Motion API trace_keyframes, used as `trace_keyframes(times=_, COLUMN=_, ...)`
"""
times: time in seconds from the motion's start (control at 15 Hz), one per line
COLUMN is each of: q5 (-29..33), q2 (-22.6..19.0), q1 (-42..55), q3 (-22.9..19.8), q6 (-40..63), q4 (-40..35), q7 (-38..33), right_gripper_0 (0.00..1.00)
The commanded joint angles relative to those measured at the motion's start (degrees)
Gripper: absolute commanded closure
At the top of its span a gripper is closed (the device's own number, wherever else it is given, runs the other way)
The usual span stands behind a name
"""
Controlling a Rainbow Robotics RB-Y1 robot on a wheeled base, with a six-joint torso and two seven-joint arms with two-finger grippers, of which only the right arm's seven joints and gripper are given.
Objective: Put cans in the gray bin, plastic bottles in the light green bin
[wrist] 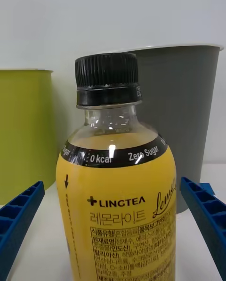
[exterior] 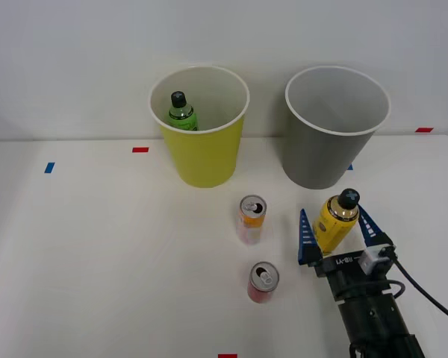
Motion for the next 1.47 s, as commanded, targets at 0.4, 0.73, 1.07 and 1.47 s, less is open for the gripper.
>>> trace_keyframes(times=0.4, q5=-1.5, q2=0.1, q1=-1.7, q3=0.0, q6=2.2, q4=0.0, q7=1.7, right_gripper_0=0.00)
trace_keyframes(times=0.73, q5=-2.4, q2=-0.1, q1=-1.9, q3=0.0, q6=2.4, q4=0.0, q7=2.8, right_gripper_0=0.00)
trace_keyframes(times=1.07, q5=-2.6, q2=-0.5, q1=-1.9, q3=0.0, q6=2.4, q4=-0.1, q7=3.5, right_gripper_0=0.00)
trace_keyframes(times=1.47, q5=-2.9, q2=-0.9, q1=-1.9, q3=0.1, q6=1.8, q4=0.0, q7=4.1, right_gripper_0=1.00)
